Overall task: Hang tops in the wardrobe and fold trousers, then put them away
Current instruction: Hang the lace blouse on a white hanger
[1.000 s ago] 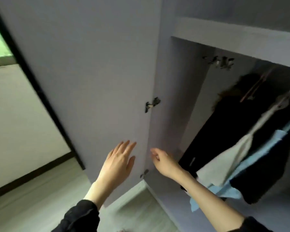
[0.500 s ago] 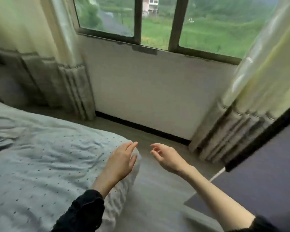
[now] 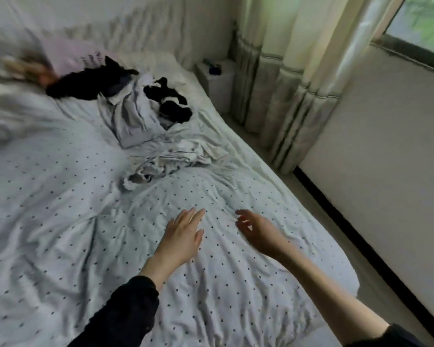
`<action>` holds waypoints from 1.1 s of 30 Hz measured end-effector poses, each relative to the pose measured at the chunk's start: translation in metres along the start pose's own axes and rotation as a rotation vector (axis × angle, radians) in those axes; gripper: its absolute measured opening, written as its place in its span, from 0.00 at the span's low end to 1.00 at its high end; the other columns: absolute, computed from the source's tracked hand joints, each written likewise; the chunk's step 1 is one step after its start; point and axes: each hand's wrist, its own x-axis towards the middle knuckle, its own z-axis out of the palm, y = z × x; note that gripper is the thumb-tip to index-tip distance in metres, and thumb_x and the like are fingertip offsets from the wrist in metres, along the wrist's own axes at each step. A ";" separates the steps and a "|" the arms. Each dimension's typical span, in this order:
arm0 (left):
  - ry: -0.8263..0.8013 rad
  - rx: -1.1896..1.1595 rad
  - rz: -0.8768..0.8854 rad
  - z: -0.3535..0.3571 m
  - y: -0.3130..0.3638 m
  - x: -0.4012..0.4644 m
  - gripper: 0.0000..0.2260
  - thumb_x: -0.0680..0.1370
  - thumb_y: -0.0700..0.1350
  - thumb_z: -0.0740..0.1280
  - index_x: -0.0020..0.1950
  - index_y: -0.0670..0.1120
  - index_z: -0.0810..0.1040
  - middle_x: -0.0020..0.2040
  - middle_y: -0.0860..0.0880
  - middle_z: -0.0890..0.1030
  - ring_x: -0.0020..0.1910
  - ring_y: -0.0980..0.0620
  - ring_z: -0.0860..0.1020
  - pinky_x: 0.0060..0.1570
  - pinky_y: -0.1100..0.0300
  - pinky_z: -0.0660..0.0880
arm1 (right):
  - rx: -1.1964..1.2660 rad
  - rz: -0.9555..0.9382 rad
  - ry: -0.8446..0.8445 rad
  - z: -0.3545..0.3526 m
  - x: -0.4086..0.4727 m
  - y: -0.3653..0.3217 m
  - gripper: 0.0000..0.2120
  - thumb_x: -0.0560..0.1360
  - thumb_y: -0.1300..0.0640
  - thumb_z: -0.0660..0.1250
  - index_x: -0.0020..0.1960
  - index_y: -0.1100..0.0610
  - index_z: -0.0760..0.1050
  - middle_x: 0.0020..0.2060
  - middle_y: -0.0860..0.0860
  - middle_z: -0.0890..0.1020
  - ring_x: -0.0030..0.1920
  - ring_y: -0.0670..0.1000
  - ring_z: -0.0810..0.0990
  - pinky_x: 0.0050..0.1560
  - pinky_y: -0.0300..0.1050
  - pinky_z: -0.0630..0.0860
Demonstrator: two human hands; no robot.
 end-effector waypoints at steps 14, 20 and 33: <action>-0.111 -0.064 -0.416 0.036 -0.131 0.099 0.26 0.83 0.54 0.48 0.76 0.57 0.36 0.75 0.51 0.30 0.74 0.47 0.31 0.72 0.39 0.37 | -0.319 -0.234 -0.112 0.065 0.307 -0.046 0.26 0.80 0.52 0.58 0.75 0.55 0.57 0.73 0.55 0.63 0.72 0.57 0.61 0.69 0.54 0.62; -0.223 0.024 -0.439 0.084 -0.157 0.120 0.29 0.81 0.60 0.47 0.74 0.57 0.33 0.73 0.51 0.28 0.74 0.45 0.32 0.68 0.33 0.38 | -0.541 -0.303 -0.036 0.090 0.414 -0.059 0.35 0.79 0.49 0.59 0.77 0.55 0.43 0.77 0.53 0.47 0.77 0.55 0.43 0.75 0.59 0.42; -0.302 0.101 -0.422 0.107 -0.167 0.126 0.29 0.79 0.64 0.44 0.67 0.58 0.25 0.71 0.49 0.25 0.69 0.41 0.26 0.66 0.31 0.36 | -0.699 -0.338 -0.036 0.140 0.479 -0.047 0.33 0.73 0.67 0.64 0.74 0.59 0.53 0.73 0.54 0.62 0.74 0.54 0.54 0.66 0.51 0.64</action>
